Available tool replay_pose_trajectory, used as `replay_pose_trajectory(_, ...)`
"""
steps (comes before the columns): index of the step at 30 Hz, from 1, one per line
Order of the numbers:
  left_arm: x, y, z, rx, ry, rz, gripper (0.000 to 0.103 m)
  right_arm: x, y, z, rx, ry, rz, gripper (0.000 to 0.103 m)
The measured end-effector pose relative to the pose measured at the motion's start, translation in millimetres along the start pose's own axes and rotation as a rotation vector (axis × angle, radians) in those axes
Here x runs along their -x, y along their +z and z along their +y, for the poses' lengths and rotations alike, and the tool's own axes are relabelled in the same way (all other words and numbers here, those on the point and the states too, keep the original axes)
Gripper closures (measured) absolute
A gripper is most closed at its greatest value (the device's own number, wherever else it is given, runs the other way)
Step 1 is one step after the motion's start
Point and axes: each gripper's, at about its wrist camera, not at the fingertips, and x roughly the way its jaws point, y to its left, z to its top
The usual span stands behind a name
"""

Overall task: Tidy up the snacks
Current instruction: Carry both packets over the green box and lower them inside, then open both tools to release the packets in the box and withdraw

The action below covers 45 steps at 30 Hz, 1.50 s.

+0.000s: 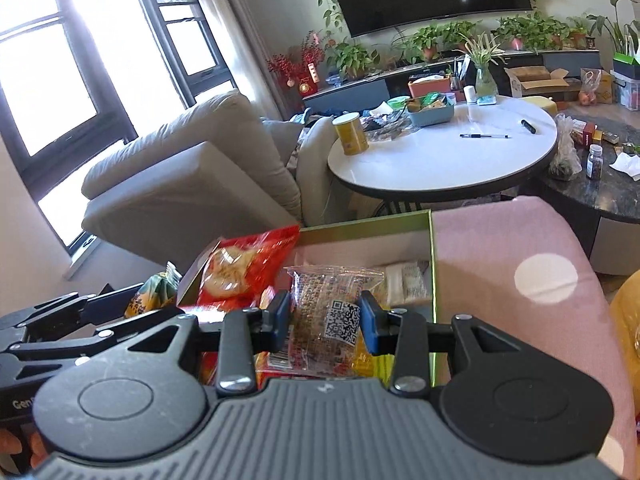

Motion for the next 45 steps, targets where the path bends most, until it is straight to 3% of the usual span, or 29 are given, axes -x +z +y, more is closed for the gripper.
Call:
replay_pose_trajectory(8,-42,23,-5,-0.005,-0.001,0.025,0.049,-19,22,-23,-0.048,-0.015,-0.045,0.062)
replay_pose_trajectory(15,-80,25,-7,0.008,0.003,0.073,0.049,-48,18,-43,-0.083,-0.067,-0.017,0.062)
replay_pose_trajectory(24,-112,27,-12,0.024,-0.013,0.114,0.049,-44,14,-55,-0.117,-0.039,-0.037,0.062)
replay_pose_trajectory(26,-117,26,-10,0.037,-0.011,0.114,0.045,-42,14,-55,-0.121,-0.031,-0.037,0.062)
replay_pose_trajectory(27,-118,25,-8,0.046,-0.002,0.111,0.04,-42,14,-55,-0.118,-0.028,-0.036,0.062)
replay_pose_trajectory(45,-70,10,8,0.084,0.024,0.039,0.027,-59,9,-50,-0.081,-0.036,0.005,0.062)
